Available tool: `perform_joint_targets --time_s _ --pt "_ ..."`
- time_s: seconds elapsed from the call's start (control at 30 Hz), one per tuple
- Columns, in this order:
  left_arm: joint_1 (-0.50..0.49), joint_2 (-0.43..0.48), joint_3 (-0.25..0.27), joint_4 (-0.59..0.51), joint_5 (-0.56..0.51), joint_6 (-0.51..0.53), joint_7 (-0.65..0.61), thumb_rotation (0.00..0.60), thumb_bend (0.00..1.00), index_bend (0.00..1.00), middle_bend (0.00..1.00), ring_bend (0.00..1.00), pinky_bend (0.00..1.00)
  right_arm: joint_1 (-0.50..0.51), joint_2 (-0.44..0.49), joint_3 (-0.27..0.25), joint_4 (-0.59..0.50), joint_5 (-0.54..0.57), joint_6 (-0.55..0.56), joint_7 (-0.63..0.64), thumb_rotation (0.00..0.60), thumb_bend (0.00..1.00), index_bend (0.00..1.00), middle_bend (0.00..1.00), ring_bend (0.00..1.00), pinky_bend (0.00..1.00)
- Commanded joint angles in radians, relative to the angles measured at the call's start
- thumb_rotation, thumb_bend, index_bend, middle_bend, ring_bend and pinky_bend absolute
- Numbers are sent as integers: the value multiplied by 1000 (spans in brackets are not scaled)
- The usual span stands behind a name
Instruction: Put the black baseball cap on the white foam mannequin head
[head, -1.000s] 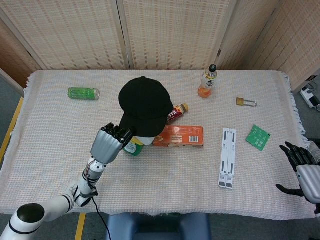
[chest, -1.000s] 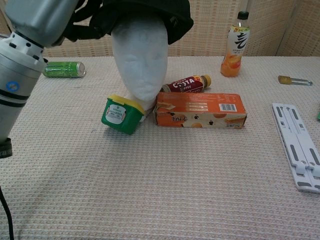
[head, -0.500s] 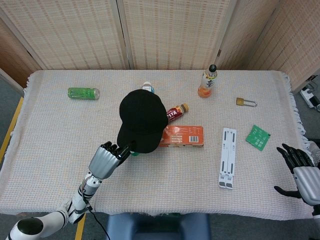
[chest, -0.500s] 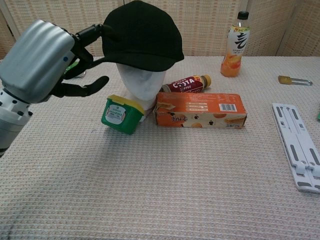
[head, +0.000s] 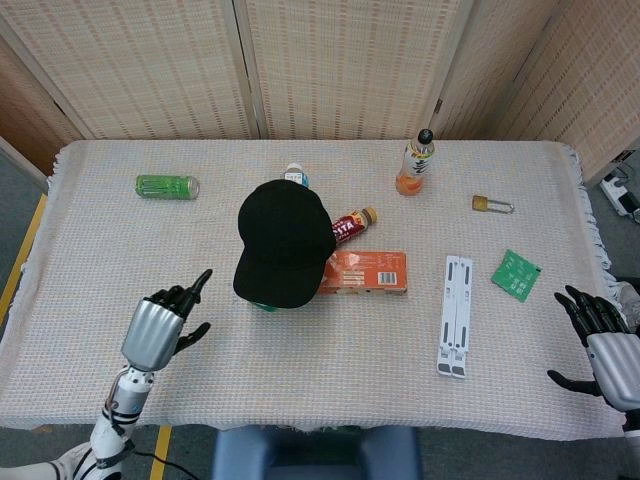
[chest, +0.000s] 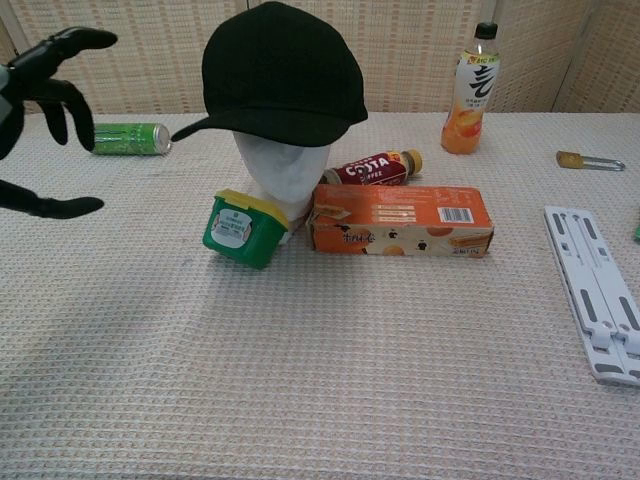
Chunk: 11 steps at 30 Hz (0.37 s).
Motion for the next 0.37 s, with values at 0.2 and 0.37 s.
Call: perform_joint_targets --time_s 0.2,0.37 --pt "253 414 121 -384 -286 -101 -28 600 66 141 213 135 311 -12 -71 27 30 5 57 -48 600 8 0 0 0 0" --pt "312 411 87 -321 -245 -34 -90 600 72 142 208 127 306 -20 -79 41 28 27 75 -67 600 8 0 0 0 0"
